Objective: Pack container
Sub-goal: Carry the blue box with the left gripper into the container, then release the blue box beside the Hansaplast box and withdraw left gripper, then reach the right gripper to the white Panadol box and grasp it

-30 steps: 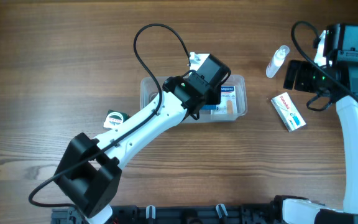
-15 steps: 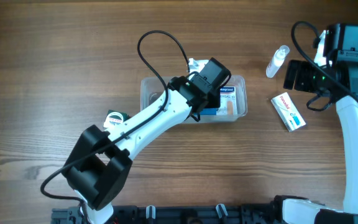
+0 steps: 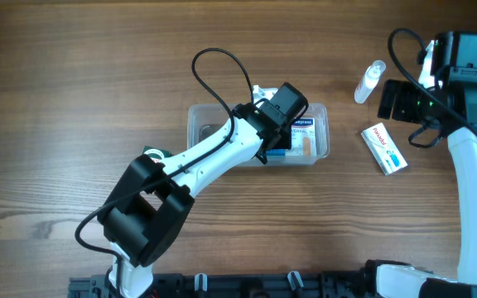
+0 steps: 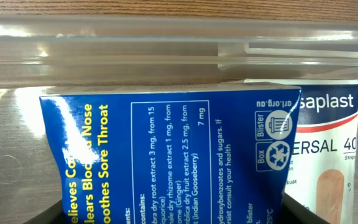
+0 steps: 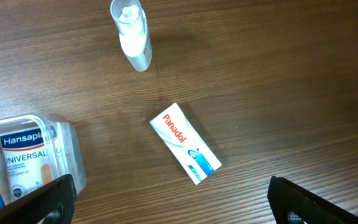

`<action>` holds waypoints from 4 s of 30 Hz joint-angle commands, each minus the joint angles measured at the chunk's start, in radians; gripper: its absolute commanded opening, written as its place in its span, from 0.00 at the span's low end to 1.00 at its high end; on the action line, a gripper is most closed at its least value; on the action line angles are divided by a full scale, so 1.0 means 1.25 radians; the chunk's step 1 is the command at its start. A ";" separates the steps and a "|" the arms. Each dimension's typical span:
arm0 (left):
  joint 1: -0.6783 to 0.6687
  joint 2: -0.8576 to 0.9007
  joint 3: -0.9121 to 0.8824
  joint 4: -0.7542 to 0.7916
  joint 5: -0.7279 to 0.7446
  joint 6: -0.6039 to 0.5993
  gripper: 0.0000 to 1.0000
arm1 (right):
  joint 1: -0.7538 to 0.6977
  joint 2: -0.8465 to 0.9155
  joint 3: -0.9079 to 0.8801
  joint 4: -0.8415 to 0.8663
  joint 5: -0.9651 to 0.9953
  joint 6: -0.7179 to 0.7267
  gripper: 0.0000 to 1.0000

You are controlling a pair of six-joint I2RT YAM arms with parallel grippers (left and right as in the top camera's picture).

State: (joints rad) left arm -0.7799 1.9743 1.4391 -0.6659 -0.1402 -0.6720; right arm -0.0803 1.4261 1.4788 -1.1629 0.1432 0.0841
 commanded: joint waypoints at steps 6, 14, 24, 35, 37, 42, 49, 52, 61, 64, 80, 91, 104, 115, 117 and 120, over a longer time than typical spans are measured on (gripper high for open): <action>-0.003 0.014 0.000 0.000 0.006 -0.013 0.88 | -0.002 0.005 -0.003 0.003 0.012 -0.005 1.00; -0.001 0.013 0.000 -0.002 0.006 0.011 0.66 | -0.002 0.005 -0.003 0.003 0.011 -0.005 1.00; 0.002 0.008 0.001 -0.023 0.004 0.011 0.15 | -0.002 0.005 -0.003 0.003 0.011 -0.005 1.00; 0.186 -0.370 0.019 -0.155 -0.291 0.011 0.91 | -0.002 0.005 -0.003 0.003 0.011 -0.005 1.00; 0.267 -0.415 0.019 -0.198 -0.299 0.011 1.00 | -0.002 0.005 -0.003 0.003 0.011 -0.005 0.99; 0.447 -0.441 0.018 -0.238 -0.299 0.010 1.00 | -0.002 0.005 -0.003 0.003 0.011 -0.005 1.00; 0.488 -0.440 0.017 -0.237 -0.299 0.010 1.00 | -0.002 0.005 -0.003 0.003 0.011 -0.005 1.00; 0.488 -0.440 0.017 -0.237 -0.299 0.010 1.00 | -0.002 0.005 -0.003 0.003 0.012 -0.005 1.00; 0.488 -0.440 0.017 -0.237 -0.299 0.010 1.00 | -0.002 0.005 -0.003 0.002 0.012 -0.005 1.00; 0.488 -0.440 0.017 -0.237 -0.299 0.010 1.00 | -0.002 0.005 -0.003 0.003 0.011 -0.005 1.00; 0.488 -0.440 0.017 -0.237 -0.299 0.010 1.00 | -0.002 0.009 -0.006 -0.059 0.005 -0.189 1.00; 0.488 -0.440 0.017 -0.237 -0.299 0.010 1.00 | -0.043 0.132 -0.144 0.136 0.005 -0.340 1.00; 0.488 -0.440 0.017 -0.237 -0.299 0.010 1.00 | -0.115 0.154 -0.370 0.345 -0.155 -0.487 1.00; 0.488 -0.440 0.017 -0.237 -0.299 0.010 1.00 | -0.115 0.312 -0.374 0.425 -0.125 -0.507 1.00; 0.488 -0.440 0.017 -0.237 -0.299 0.010 1.00 | -0.115 0.321 -0.374 0.425 -0.125 -0.500 0.98; 0.488 -0.440 0.017 -0.237 -0.299 0.010 1.00 | -0.115 0.321 -0.373 0.442 -0.095 -0.458 0.92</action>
State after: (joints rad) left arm -0.1753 1.4284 1.4540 -0.9623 -0.4973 -0.6571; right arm -0.2241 1.7992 1.0176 -0.6331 -0.0219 -0.5262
